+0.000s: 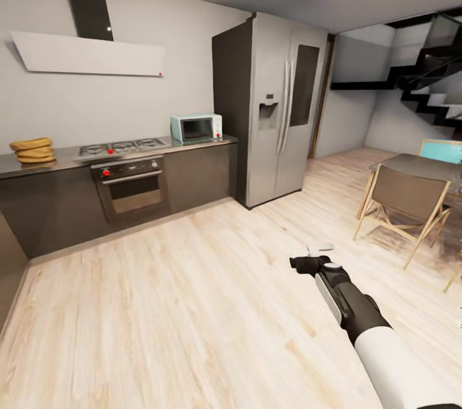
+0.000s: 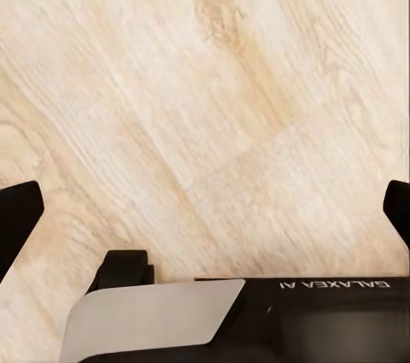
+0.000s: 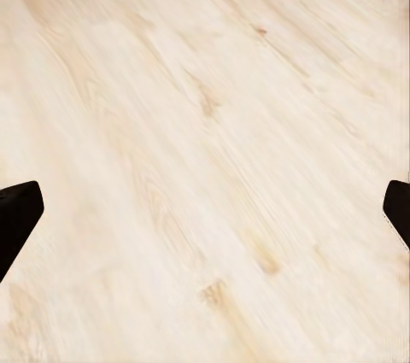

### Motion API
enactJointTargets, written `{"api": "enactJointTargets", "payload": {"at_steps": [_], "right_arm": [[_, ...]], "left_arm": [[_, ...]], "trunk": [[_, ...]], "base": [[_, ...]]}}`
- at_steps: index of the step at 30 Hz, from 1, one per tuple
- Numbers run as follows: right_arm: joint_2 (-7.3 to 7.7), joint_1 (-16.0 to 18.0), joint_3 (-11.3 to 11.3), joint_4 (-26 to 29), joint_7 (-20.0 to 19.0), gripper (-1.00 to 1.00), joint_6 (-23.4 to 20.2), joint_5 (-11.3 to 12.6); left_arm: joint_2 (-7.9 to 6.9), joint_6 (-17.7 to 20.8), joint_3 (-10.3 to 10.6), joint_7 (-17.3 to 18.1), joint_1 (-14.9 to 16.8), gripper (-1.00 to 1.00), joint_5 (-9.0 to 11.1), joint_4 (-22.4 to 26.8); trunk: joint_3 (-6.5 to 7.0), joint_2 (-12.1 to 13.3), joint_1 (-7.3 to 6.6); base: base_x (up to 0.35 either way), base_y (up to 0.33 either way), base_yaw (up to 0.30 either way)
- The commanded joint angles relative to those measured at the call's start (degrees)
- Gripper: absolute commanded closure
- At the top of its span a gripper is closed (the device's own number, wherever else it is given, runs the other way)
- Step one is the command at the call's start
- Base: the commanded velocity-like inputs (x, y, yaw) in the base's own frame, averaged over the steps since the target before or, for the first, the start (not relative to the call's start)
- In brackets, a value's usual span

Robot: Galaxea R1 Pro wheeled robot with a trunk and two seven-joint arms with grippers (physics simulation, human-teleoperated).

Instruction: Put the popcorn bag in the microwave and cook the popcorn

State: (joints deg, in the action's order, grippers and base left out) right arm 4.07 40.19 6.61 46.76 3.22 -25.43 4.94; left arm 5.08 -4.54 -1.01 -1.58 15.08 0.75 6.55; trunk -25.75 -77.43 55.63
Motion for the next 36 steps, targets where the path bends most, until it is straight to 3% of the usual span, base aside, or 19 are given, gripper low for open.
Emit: {"api": "enactJointTargets", "payload": {"at_steps": [1,5,11,36], "right_arm": [[0.09,0.01,0.3,0.14,0.32,-1.0,-0.24,0.51],[0.09,-0.07,0.44,0.32,0.3,-1.0,-0.24,0.49],[0.06,-0.11,3.31,0.48,0.38,-1.0,-0.23,0.51],[0.06,-0.12,3.5,0.58,0.38,-1.0,-0.24,0.51]], "left_arm": [[0.02,-0.2,-0.06,-0.17,0.04,-1.0,0.07,-0.05],[0.04,-0.2,-0.06,-0.17,0.04,-1.0,0.09,-0.05],[-0.05,-0.2,-0.41,-0.25,0.23,-1.0,0.2,-0.05],[0.02,-0.2,-0.43,-0.35,0.39,-1.0,0.22,-0.11]], "trunk": [[-0.08,-0.03,0.03],[-0.1,-0.03,0.03],[0.8,1.97,-1.07],[5.28,12.0,-6.56]], "base": [[0.27,-0.237,-0.07],[0.294,-0.208,-0.013],[0.311,-0.166,-0.001],[0.342,-0.004,0.057]]}}
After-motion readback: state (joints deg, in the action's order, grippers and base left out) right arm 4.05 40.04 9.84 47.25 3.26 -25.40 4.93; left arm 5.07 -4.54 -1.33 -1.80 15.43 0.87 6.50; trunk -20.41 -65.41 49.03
